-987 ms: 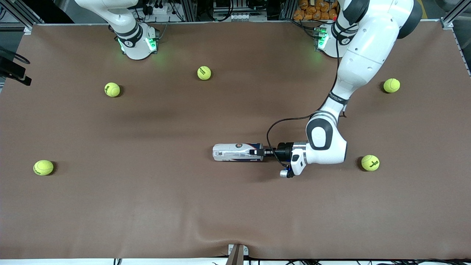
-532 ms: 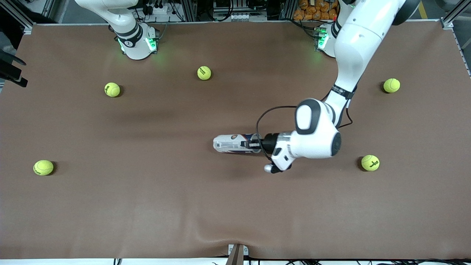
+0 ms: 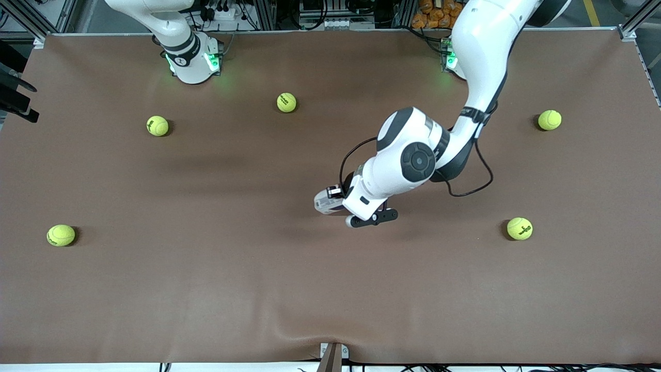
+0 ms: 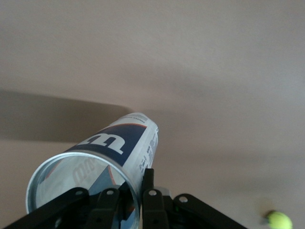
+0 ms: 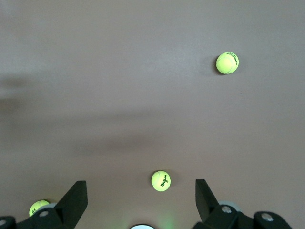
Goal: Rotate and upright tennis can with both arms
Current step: 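Lift the can with the left gripper and rotate it upright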
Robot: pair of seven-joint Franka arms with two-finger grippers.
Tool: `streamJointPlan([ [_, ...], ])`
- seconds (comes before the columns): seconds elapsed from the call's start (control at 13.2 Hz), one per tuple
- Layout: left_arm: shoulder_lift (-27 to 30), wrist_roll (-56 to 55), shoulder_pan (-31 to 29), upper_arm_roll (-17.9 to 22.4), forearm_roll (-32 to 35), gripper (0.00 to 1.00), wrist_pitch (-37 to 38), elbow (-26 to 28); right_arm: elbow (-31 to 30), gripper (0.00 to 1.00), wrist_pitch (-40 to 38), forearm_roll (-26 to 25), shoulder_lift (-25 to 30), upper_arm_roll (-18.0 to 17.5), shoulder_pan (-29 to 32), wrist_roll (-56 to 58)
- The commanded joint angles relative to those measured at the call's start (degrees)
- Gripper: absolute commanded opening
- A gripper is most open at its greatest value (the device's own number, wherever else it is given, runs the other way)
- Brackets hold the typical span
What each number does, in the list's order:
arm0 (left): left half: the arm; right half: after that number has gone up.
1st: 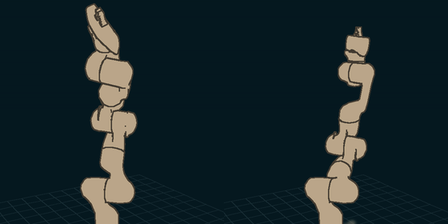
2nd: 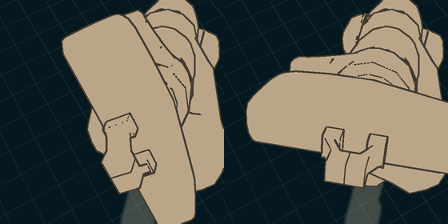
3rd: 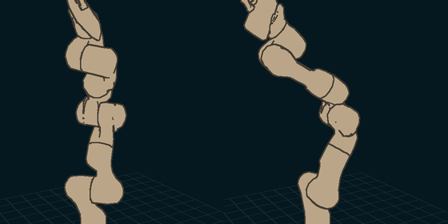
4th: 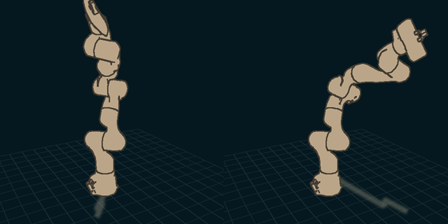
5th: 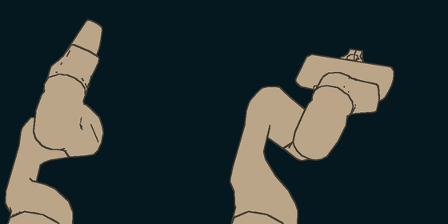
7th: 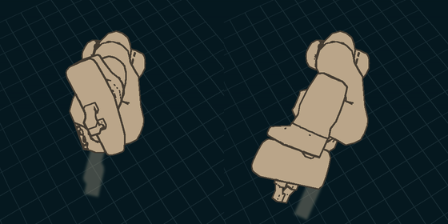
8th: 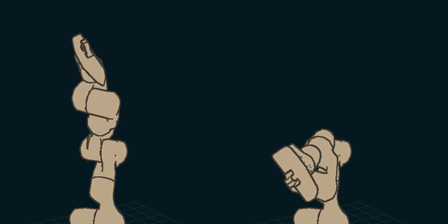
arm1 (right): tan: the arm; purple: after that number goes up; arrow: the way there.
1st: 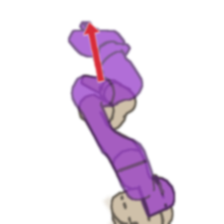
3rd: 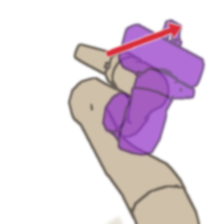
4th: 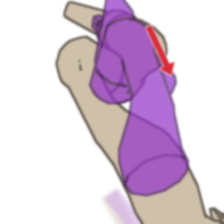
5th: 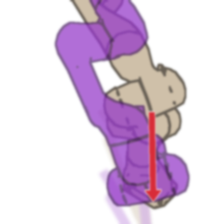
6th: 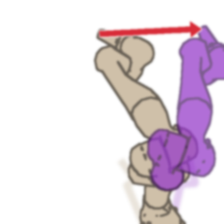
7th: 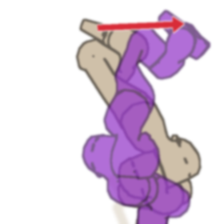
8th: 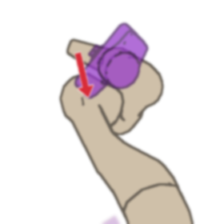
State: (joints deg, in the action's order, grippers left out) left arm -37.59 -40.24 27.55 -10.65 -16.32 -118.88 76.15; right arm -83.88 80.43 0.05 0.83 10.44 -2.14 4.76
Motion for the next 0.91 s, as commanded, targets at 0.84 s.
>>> streamJointPlan([
  [0.84,-3.1,-16.7,25.7,22.3,15.8,0.00,9.3,-10.1,0.2,1.00,0.1,0.8,-0.2,-0.2,0.7,-0.6],
])
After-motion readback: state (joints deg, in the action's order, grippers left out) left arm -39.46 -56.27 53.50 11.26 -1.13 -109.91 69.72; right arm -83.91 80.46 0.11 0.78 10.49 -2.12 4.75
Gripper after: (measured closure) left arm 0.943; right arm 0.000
